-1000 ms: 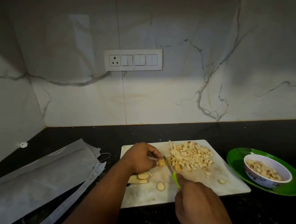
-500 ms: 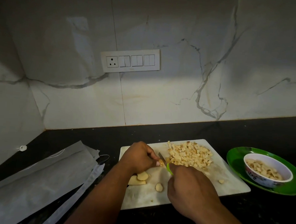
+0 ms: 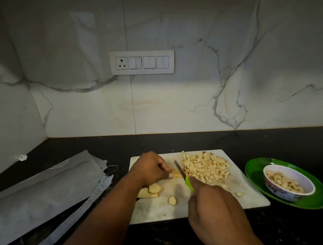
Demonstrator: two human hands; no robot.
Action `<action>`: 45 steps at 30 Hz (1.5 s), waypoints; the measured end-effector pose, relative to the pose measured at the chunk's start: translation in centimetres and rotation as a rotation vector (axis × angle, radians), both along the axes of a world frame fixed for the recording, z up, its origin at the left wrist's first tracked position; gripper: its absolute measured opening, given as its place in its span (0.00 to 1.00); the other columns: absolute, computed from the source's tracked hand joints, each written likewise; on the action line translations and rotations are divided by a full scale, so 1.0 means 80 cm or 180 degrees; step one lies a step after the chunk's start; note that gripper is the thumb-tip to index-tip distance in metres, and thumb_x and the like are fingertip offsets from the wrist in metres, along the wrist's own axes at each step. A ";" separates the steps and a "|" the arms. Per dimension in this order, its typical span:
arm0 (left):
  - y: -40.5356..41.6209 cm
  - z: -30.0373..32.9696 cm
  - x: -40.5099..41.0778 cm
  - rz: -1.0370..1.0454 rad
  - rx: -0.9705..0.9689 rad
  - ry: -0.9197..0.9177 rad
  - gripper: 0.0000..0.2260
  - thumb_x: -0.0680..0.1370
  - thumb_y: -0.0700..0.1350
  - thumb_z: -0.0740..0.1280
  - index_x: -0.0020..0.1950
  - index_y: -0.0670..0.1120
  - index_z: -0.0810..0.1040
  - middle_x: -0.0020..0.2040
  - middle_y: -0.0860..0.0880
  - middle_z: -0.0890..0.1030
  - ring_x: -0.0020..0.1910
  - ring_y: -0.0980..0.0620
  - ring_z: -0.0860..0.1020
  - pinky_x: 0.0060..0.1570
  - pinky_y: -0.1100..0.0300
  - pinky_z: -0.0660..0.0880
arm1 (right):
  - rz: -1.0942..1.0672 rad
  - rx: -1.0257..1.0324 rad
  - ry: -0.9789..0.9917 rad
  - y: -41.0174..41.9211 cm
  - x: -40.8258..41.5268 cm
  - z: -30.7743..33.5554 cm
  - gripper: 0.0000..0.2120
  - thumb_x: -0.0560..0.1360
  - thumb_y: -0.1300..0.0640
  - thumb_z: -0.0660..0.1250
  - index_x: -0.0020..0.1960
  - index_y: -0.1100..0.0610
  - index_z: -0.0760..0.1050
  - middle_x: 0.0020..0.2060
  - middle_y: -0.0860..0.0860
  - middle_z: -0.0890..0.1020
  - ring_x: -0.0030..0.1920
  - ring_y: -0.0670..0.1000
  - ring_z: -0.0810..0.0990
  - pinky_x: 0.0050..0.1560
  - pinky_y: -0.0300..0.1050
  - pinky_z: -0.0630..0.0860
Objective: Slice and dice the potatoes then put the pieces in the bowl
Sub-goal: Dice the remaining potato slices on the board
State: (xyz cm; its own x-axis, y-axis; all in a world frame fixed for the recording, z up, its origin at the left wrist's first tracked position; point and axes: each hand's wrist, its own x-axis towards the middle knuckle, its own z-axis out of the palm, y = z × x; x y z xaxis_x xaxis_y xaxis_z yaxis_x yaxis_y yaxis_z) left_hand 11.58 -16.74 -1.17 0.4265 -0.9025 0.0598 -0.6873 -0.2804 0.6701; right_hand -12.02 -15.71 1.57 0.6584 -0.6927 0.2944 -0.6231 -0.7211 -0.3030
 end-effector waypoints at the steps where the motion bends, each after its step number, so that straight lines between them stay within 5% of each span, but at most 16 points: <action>1: 0.001 -0.001 -0.001 0.0010 -0.0014 0.0027 0.04 0.71 0.47 0.82 0.42 0.51 0.89 0.39 0.57 0.87 0.44 0.59 0.85 0.56 0.53 0.83 | 0.0006 -0.0021 0.0003 -0.005 0.010 -0.004 0.24 0.80 0.49 0.55 0.76 0.46 0.64 0.57 0.47 0.81 0.56 0.48 0.79 0.55 0.43 0.75; 7: -0.001 -0.003 -0.001 0.0012 -0.0027 0.0063 0.04 0.71 0.46 0.82 0.41 0.52 0.89 0.40 0.57 0.87 0.45 0.58 0.84 0.57 0.53 0.82 | 0.0083 0.0132 0.0068 -0.008 0.018 -0.027 0.27 0.79 0.50 0.57 0.78 0.47 0.61 0.57 0.47 0.81 0.57 0.48 0.79 0.54 0.42 0.73; 13: -0.005 0.000 0.002 -0.0028 -0.0008 0.0024 0.04 0.71 0.46 0.82 0.43 0.50 0.89 0.41 0.57 0.87 0.45 0.59 0.84 0.56 0.55 0.82 | 0.0060 0.0505 -0.0143 0.011 -0.023 -0.024 0.27 0.79 0.44 0.57 0.77 0.38 0.60 0.65 0.42 0.77 0.66 0.44 0.74 0.65 0.36 0.70; 21: 0.001 -0.004 -0.005 0.0023 -0.0033 -0.0011 0.04 0.74 0.45 0.80 0.43 0.54 0.88 0.41 0.59 0.87 0.46 0.59 0.84 0.58 0.54 0.82 | -0.0023 0.0256 -0.0240 -0.005 0.017 -0.020 0.23 0.80 0.48 0.55 0.75 0.46 0.64 0.54 0.46 0.81 0.54 0.47 0.79 0.54 0.41 0.75; 30: -0.006 -0.004 -0.002 0.0026 0.0020 -0.0028 0.03 0.73 0.45 0.80 0.44 0.52 0.89 0.41 0.58 0.87 0.45 0.61 0.83 0.58 0.56 0.81 | 0.0010 0.0720 -0.0046 0.018 -0.014 -0.025 0.29 0.81 0.45 0.58 0.79 0.39 0.54 0.71 0.44 0.71 0.72 0.46 0.69 0.70 0.37 0.64; 36: -0.002 -0.004 -0.005 0.0047 0.0007 0.0032 0.03 0.74 0.44 0.80 0.43 0.53 0.89 0.42 0.57 0.87 0.47 0.58 0.84 0.59 0.53 0.81 | -0.0078 0.0351 -0.0261 0.010 -0.001 -0.018 0.25 0.80 0.47 0.54 0.77 0.43 0.61 0.57 0.45 0.81 0.58 0.46 0.79 0.59 0.41 0.75; 45: -0.004 -0.005 -0.004 0.0088 0.0017 0.0105 0.05 0.74 0.43 0.79 0.41 0.53 0.89 0.41 0.58 0.87 0.46 0.59 0.84 0.59 0.53 0.82 | 0.0012 0.0568 -0.0179 0.011 0.008 -0.030 0.25 0.80 0.47 0.55 0.77 0.44 0.61 0.61 0.45 0.80 0.61 0.47 0.77 0.61 0.41 0.74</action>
State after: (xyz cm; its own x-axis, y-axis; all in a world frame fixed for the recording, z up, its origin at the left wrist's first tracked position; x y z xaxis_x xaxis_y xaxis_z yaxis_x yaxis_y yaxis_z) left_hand 11.27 -17.04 -1.56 0.4530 -0.8906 0.0405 -0.6567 -0.3026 0.6908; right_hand -11.36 -14.81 -0.82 0.6471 -0.7347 0.2035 -0.5990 -0.6551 -0.4605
